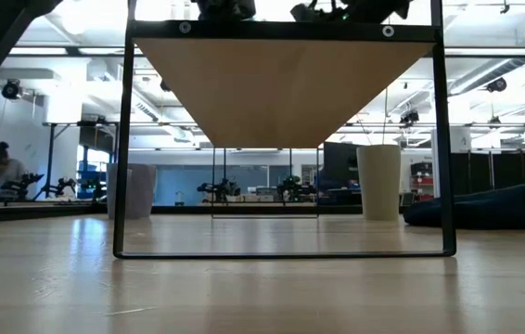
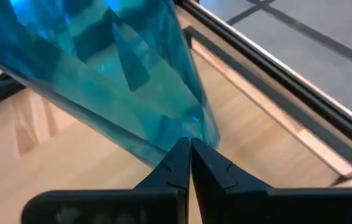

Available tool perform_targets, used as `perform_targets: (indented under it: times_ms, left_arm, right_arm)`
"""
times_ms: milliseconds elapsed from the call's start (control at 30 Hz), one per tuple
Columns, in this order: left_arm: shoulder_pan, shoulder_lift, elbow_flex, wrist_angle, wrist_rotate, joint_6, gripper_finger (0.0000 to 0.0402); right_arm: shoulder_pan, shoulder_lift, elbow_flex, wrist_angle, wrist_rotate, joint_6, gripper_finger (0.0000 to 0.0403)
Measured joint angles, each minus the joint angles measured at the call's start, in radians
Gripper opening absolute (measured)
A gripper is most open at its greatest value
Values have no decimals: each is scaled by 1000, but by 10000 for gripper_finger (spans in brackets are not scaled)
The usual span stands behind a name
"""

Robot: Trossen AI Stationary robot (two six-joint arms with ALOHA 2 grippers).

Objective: Stack small to large cups/mugs on shelf
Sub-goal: Put the blue cup on the shelf, then put the gray cup on the shelf

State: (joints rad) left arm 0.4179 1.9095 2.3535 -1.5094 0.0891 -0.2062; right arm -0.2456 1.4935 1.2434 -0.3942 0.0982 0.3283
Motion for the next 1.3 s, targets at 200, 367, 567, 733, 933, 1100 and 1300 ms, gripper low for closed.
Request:
perform_targets:
  times_ms: [200,367,567,733,933,1100,1300]
  left_arm:
    - [1,12,-2,16,1,3,33]
    - [1,14,-2,33,5,3,68]
    - [1,13,-1,36,5,3,88]
    - [1,13,-1,56,-2,9,89]
    - [1,13,-2,89,-2,6,89]
    - [3,7,0,87,-19,8,89]
    - [19,-36,0,77,-31,12,89]
  right_arm:
    - [-4,-2,-3,-23,-9,0,8]
    - [-4,-4,-8,-22,-30,1,8]
    - [-4,-4,-14,-21,-30,8,8]
    - [-4,-4,-15,-22,-30,12,9]
    - [-4,-4,-15,-21,-30,12,9]
    - [-4,-4,-16,-21,-30,12,9]
    - [-4,-4,-16,-22,-30,12,9]
